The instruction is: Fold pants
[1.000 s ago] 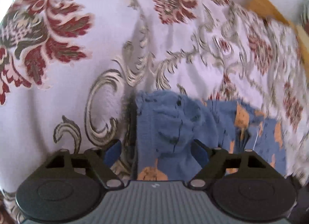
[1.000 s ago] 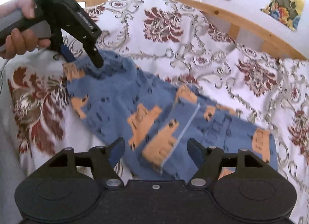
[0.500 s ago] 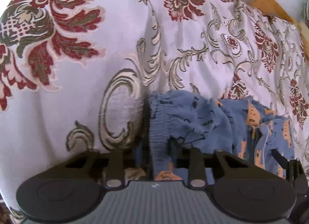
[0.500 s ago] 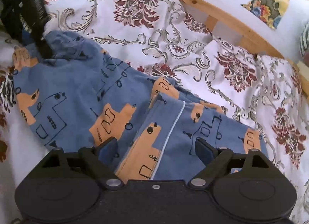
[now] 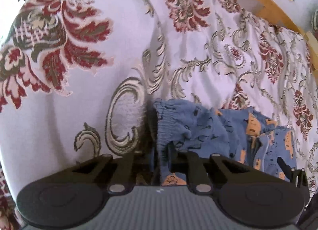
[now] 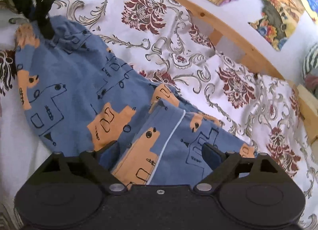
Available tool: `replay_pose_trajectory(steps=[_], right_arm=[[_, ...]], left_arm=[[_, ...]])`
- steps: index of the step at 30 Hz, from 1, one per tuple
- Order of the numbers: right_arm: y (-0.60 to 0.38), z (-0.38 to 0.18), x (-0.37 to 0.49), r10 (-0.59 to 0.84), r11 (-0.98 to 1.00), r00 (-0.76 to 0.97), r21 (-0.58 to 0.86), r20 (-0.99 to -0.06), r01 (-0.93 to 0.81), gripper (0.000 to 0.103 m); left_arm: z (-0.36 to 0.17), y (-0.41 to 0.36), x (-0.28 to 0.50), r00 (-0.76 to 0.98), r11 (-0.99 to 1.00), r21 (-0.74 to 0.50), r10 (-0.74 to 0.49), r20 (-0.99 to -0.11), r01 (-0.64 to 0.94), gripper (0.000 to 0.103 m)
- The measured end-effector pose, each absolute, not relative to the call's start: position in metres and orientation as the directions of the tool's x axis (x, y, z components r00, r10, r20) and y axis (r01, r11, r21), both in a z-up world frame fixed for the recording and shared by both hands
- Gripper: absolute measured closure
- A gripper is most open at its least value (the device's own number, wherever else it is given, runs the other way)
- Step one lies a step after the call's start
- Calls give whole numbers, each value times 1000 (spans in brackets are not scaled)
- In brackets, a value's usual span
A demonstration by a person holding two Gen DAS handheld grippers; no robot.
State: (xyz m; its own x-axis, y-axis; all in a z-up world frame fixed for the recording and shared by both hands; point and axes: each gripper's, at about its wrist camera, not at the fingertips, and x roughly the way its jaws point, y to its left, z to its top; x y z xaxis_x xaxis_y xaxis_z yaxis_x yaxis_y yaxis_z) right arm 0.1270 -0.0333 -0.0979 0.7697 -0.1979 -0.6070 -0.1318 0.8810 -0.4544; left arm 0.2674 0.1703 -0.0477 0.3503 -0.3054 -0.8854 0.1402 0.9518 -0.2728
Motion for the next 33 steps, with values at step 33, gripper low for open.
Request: replay_pose_trajectory(steps=[33], right_arm=[[-243, -45, 89, -124, 992, 743, -83, -657, 92, 16]], left_arm=[[-28, -109, 143, 372, 833, -197, -426, -825, 517, 93]])
